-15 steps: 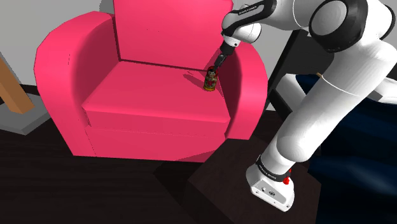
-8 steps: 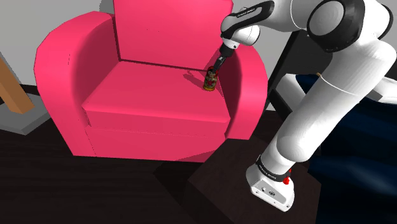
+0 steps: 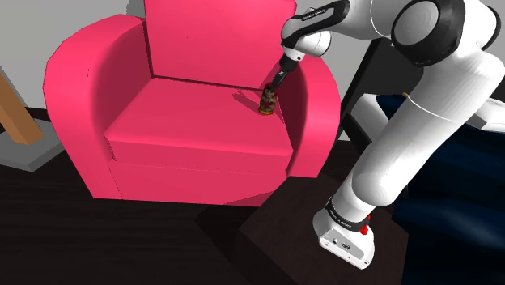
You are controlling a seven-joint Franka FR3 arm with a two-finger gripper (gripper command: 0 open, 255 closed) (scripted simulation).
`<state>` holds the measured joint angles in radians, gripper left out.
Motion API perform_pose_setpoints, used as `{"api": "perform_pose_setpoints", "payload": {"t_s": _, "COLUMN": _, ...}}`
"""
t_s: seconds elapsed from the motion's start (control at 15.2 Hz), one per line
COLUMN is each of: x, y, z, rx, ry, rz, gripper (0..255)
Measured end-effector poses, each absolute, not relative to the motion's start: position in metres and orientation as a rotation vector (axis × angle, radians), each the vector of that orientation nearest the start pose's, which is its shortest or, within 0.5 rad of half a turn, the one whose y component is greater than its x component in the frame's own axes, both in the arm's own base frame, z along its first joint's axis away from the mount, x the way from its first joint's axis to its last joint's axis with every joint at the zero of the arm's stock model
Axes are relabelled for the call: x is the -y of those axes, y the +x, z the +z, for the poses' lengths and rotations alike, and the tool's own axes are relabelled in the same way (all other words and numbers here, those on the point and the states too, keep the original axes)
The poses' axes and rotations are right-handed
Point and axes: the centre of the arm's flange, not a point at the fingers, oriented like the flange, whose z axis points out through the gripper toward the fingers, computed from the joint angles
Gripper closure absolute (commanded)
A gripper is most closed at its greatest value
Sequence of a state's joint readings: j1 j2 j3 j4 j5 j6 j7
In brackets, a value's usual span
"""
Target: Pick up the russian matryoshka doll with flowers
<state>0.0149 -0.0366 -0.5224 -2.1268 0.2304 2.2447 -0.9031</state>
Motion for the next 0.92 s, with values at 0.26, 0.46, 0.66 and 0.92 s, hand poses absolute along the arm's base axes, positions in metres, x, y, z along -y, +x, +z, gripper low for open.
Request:
{"api": "perform_pose_setpoints", "payload": {"t_s": 0.26, "x": 0.263, "y": 0.483, "z": 0.459, "rx": 0.401, "ry": -3.028, "rz": -0.379, "gripper": 255}}
{"api": "perform_pose_setpoints", "payload": {"t_s": 0.46, "x": 0.263, "y": 0.484, "z": 0.473, "rx": 0.402, "ry": -3.028, "rz": -0.379, "gripper": 255}}
{"api": "perform_pose_setpoints", "payload": {"t_s": 0.66, "x": 0.263, "y": 0.483, "z": 0.490, "rx": 0.402, "ry": -3.028, "rz": -0.379, "gripper": 255}}
{"api": "perform_pose_setpoints", "payload": {"t_s": 0.92, "x": 0.263, "y": 0.483, "z": 0.509, "rx": 0.402, "ry": -3.029, "rz": -0.379, "gripper": 255}}
